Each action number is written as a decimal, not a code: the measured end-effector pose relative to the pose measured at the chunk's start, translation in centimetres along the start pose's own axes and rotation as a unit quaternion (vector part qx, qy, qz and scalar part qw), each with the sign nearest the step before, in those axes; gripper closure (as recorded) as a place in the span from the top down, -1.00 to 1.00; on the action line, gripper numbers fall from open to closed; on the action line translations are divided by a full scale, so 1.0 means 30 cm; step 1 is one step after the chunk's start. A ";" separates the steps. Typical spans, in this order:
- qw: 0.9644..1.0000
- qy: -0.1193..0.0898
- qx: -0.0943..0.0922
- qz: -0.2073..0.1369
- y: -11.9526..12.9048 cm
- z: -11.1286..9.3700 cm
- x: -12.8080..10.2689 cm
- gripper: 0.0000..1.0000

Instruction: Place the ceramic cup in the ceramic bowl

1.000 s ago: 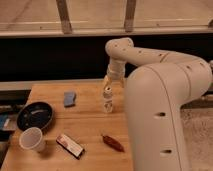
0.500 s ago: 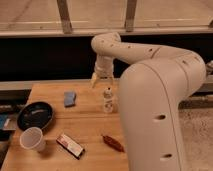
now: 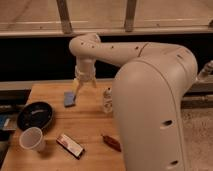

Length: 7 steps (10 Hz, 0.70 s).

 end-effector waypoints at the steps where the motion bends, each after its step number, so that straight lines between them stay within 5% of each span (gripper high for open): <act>1: 1.000 0.002 -0.003 -0.024 0.083 0.008 0.019 0.31; 3: 0.998 -0.001 -0.006 -0.063 0.207 0.017 0.044 0.31; 7: 0.988 -0.011 -0.023 -0.152 0.476 0.070 -0.018 0.31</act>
